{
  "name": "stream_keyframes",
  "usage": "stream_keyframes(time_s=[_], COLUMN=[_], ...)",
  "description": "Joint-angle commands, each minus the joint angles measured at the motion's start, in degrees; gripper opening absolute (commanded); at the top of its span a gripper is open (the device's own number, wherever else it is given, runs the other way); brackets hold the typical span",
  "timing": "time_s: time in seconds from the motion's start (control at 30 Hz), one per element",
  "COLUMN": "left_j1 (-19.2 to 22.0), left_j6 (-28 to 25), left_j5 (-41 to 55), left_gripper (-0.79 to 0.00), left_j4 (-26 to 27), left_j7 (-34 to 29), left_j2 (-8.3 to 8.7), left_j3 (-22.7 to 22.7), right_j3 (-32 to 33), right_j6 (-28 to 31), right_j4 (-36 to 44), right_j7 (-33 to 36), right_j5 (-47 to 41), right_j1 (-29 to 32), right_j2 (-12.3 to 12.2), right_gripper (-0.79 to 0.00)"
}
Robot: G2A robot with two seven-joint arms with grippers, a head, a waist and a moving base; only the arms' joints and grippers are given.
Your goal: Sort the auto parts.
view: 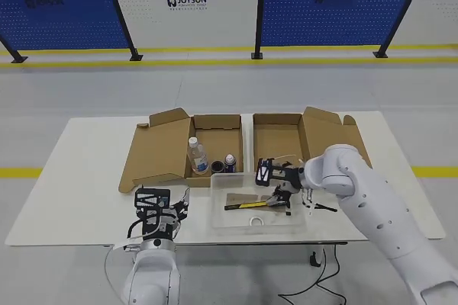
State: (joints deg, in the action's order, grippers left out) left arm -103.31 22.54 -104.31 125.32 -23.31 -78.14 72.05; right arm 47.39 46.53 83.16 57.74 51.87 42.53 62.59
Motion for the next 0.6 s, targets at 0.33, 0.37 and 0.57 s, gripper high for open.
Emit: stream_keyframes(time_s=[0.33,0.37,0.57], left_j1=[0.0,0.0,0.0], left_j6=[0.0,0.0,0.0], left_j5=[0.0,0.0,0.0], left_gripper=[0.0,0.0,0.0], left_j4=[0.0,0.0,0.0], left_j7=[0.0,0.0,0.0], left_j2=[0.0,0.0,0.0], left_j3=[0.0,0.0,0.0], right_j3=[-16.52,-17.55,-22.16], right_j6=[-6.14,-6.31,-6.46], right_j4=[-8.59,-9.3,-13.92], right_j7=[6.16,6.32,6.47], right_j5=[-4.16,-4.36,-5.28], right_j1=[-8.95,-9.6,-12.14], right_j2=[2.84,3.06,4.44], right_gripper=[-0.449,-0.446,-0.44])
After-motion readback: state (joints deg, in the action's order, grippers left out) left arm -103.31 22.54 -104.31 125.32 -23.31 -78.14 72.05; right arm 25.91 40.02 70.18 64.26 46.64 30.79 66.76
